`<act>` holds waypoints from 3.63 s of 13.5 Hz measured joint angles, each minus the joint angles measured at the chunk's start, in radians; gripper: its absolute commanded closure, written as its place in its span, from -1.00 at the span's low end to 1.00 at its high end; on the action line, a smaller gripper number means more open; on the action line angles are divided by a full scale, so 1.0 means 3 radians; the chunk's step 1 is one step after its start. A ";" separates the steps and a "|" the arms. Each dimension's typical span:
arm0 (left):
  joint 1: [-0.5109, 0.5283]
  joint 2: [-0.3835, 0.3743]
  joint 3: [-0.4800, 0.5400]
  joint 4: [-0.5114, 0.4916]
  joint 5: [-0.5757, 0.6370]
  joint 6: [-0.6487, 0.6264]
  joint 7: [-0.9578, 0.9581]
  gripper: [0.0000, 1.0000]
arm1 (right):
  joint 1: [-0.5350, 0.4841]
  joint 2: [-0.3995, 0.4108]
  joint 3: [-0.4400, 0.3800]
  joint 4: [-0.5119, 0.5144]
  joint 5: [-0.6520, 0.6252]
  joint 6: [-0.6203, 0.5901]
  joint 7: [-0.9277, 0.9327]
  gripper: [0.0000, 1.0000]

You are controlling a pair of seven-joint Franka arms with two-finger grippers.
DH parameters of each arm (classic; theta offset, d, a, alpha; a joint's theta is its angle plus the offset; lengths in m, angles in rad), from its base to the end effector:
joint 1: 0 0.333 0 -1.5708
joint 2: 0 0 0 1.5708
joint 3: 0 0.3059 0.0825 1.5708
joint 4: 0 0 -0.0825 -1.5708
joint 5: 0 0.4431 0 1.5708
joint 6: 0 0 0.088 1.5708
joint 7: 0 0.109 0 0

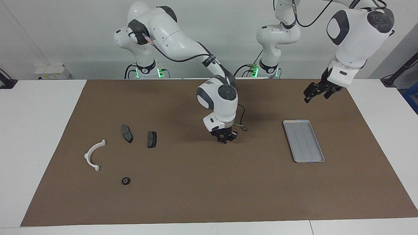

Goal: Place bearing gear from tray to pile

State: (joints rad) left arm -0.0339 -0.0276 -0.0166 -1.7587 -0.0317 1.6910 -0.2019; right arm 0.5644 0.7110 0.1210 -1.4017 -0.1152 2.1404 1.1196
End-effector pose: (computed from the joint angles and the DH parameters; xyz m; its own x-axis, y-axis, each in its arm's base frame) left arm 0.6072 -0.0339 0.5394 0.9869 0.1546 -0.0455 0.1557 -0.9876 0.0221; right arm 0.6137 0.4745 0.2495 0.9189 -0.3932 0.0325 -0.3927 -0.9194 -0.0210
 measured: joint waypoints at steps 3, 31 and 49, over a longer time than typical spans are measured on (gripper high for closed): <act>0.0000 -0.0009 -0.0001 0.0024 0.0000 -0.0061 0.0000 -1.00 | 0.0000 0.0002 0.0000 0.0001 -0.0004 0.0000 0.0000 1.00; 0.0000 -0.0124 -0.0017 0.0257 0.0000 -0.0398 0.0000 -1.00 | -0.1730 -0.0193 0.0011 -0.0321 -0.0090 0.0354 -0.3261 -1.00; 0.0000 -0.0125 -0.0017 0.0257 0.0000 -0.0399 0.0000 -1.00 | -0.1947 -0.1729 0.0006 -0.0312 0.0118 -0.1342 -0.3569 -1.00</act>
State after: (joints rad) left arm -0.0338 -0.0650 -0.0218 -1.6816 -0.0317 1.5712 -0.2018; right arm -0.0196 0.1923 0.1229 -1.4953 -0.0797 1.7378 0.0489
